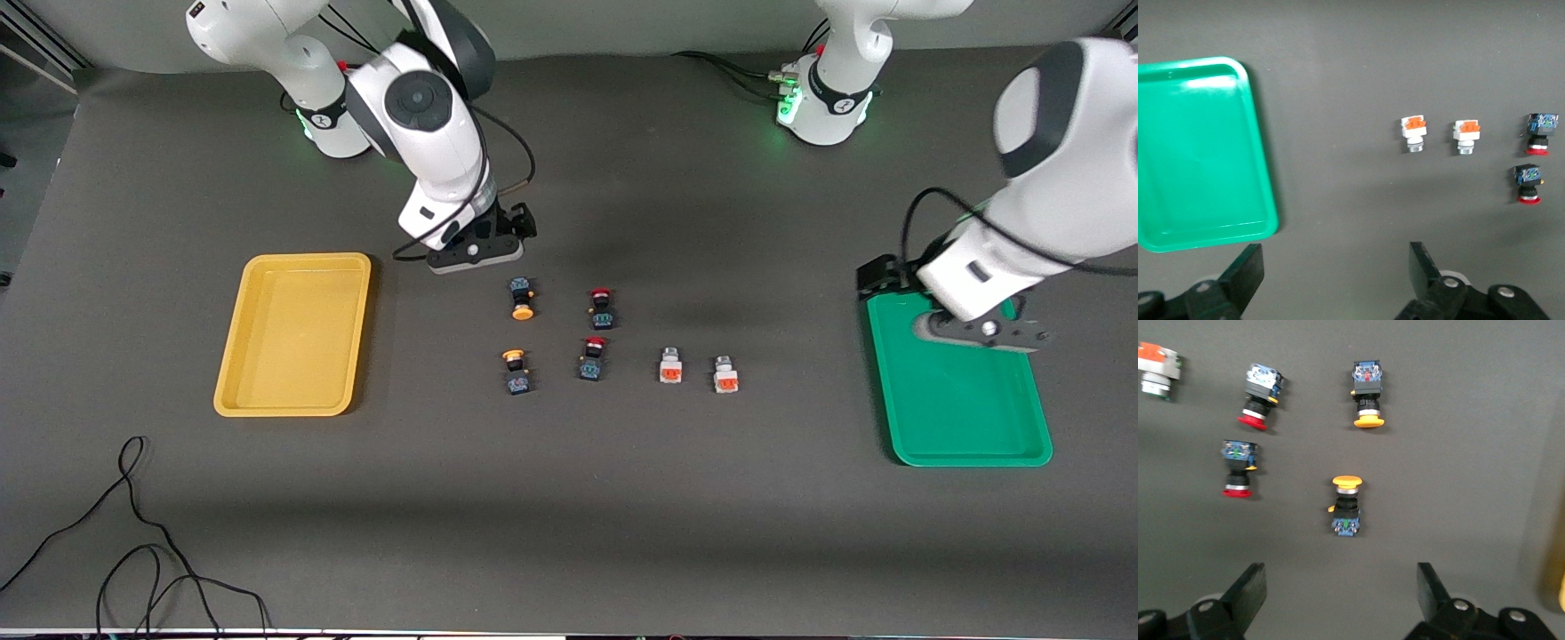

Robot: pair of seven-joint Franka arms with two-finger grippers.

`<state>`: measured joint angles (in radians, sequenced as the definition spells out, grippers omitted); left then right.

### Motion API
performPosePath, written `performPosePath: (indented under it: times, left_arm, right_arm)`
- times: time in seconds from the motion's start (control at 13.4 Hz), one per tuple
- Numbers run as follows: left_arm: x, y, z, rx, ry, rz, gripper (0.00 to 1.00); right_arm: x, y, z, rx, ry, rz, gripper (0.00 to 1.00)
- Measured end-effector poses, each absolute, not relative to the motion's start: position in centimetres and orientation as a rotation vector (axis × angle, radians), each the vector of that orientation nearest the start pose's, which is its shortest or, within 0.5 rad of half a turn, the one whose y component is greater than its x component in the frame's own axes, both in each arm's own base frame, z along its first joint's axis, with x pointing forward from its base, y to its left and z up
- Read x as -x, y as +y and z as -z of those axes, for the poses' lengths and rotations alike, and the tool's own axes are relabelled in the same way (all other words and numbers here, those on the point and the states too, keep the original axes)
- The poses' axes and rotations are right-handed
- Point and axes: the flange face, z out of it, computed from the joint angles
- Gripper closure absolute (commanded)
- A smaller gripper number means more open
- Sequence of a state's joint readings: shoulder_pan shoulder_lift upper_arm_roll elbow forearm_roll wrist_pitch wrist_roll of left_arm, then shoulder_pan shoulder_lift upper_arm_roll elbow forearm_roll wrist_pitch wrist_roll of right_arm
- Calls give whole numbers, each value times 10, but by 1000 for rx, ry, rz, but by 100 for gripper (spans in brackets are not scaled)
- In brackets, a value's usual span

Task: Place green and yellow buttons in trays
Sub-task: 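Reach the right gripper to a yellow button while the left reaches a white button, then close the right gripper on the yellow button while the left grasps the white button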

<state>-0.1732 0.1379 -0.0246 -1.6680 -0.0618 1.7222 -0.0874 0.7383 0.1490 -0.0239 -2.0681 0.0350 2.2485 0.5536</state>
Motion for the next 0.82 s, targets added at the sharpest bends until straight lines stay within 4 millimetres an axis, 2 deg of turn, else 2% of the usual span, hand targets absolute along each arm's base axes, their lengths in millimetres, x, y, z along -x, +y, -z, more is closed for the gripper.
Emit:
performPosePath:
  times: [0.3, 0.52, 0.6, 0.75, 0.82]
  left_arm:
    - [-599, -174, -456, 3179, 104, -159, 4]
    - [-611, -183, -407, 3174, 100, -183, 3]
    - [-614, -183, -391, 3176, 96, -173, 3]
    - [-617, -186, -358, 3182, 88, -134, 3]
    - [-616, -190, -341, 3185, 74, -115, 3]
  right_arm:
    - [-433, 375, -275, 3097, -202, 39, 0]
    - [-436, 377, -215, 3096, -168, 59, 0]
    - [-436, 376, -199, 3097, -146, 64, 0]
    - [-433, 380, -179, 3095, -112, 72, 2]
    - [-430, 386, -175, 3096, -109, 70, 16]
